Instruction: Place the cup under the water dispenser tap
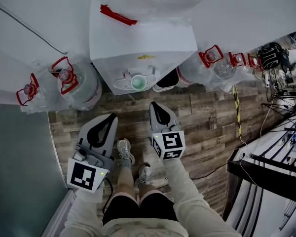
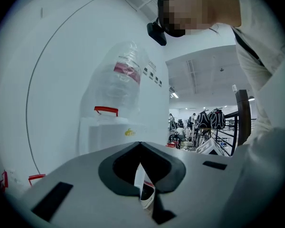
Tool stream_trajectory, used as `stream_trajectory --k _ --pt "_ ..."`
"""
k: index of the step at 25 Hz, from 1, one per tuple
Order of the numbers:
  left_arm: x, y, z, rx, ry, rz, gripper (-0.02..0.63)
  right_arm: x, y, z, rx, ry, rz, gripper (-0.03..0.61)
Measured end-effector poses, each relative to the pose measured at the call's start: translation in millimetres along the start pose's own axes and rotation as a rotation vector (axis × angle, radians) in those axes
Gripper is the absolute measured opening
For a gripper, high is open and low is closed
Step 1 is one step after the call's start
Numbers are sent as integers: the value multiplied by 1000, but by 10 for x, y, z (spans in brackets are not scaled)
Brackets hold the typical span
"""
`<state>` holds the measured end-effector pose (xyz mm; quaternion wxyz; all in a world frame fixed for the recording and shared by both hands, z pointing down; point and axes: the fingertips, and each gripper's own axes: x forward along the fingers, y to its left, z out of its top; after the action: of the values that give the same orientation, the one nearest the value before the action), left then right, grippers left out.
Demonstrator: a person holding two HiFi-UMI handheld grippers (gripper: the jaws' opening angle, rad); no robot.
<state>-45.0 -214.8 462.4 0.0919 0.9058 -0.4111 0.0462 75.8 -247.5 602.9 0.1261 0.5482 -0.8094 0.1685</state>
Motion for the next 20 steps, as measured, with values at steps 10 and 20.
stream_trajectory --k 10,20 --pt "-240 -413 601 25 -21 -22 6 -832 124 822 17 -83 33 9" --pt "-575 -696 1230 80 -92 -7 6 -1533 375 1521 -29 -158 55 9"
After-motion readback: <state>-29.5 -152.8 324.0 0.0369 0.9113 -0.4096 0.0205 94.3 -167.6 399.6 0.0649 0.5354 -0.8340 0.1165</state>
